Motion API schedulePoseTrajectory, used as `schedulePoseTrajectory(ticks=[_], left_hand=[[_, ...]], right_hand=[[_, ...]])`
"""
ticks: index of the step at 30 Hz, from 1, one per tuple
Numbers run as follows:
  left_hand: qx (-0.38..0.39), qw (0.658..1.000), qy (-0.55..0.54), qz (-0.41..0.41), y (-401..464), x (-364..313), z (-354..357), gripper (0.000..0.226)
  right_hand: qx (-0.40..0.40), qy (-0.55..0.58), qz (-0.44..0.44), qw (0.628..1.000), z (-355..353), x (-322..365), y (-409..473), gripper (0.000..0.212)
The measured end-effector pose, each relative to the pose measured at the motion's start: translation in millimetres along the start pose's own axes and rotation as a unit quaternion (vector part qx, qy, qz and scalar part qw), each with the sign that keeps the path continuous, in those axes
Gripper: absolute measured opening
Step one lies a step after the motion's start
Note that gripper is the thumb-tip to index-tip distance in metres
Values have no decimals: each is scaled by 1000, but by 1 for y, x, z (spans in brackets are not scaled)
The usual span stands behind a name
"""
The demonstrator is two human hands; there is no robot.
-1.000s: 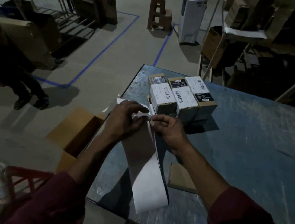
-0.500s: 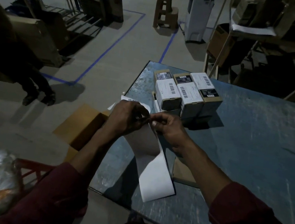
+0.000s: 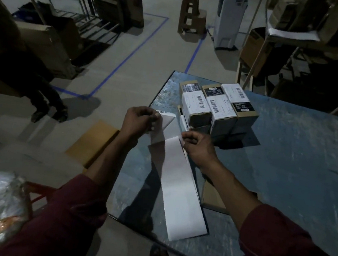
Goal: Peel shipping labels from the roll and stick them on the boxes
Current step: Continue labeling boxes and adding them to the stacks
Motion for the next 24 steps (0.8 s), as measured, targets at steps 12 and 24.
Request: schedulePoseTrajectory(ticks=[12, 24], left_hand=[[-207, 977, 51, 25, 58, -18, -53, 11], [-309, 929, 75, 189, 58, -77, -82, 19]], right_hand=[[-44, -224, 30, 973, 15, -28, 13, 19], [-63, -300, 61, 950, 14, -34, 12, 26]])
Point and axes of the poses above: each hand's wrist, its own y-axis towards the middle knuckle, its own z-axis out of the palm, x = y × z, the point moved 7 cm from there along y, towards the middle knuckle, and after that the axes turned 14 degrees about -x, right-handed, at the moved point
